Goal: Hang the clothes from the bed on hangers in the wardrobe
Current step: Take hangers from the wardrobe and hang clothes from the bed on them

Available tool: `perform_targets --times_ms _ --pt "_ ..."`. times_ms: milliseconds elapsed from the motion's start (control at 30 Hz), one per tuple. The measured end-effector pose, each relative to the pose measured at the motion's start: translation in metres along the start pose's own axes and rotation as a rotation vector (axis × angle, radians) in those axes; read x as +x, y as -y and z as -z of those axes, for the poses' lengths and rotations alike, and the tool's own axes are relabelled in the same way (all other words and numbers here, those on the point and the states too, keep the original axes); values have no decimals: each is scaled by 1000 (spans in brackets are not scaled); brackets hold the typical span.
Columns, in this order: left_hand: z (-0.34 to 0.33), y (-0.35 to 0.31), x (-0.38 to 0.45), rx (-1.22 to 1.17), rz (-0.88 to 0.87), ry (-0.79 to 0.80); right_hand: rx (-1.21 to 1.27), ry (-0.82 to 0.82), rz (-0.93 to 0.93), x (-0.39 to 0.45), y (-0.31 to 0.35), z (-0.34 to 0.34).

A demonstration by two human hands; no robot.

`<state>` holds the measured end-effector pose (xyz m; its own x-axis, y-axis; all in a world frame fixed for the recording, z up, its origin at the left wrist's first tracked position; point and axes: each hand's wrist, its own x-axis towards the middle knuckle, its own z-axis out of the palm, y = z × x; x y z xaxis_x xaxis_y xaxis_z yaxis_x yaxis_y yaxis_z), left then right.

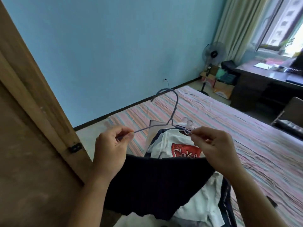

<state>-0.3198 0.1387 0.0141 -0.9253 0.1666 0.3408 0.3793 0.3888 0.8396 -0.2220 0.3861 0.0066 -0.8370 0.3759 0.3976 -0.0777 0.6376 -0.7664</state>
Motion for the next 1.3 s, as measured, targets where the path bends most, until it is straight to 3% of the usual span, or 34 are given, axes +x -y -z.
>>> perform_targets --times_ms 267,567,1067,1300 --pt "-55 1 6 -82 -31 165 -100 -89 -67 -24 -23 39" --pt "-141 25 31 -245 132 321 -230 -157 -163 -12 -85 54" --pt "-343 120 133 17 328 513 -295 79 -420 109 -305 20" --pt "-440 165 189 149 305 519 -323 105 -564 166 -415 -10"
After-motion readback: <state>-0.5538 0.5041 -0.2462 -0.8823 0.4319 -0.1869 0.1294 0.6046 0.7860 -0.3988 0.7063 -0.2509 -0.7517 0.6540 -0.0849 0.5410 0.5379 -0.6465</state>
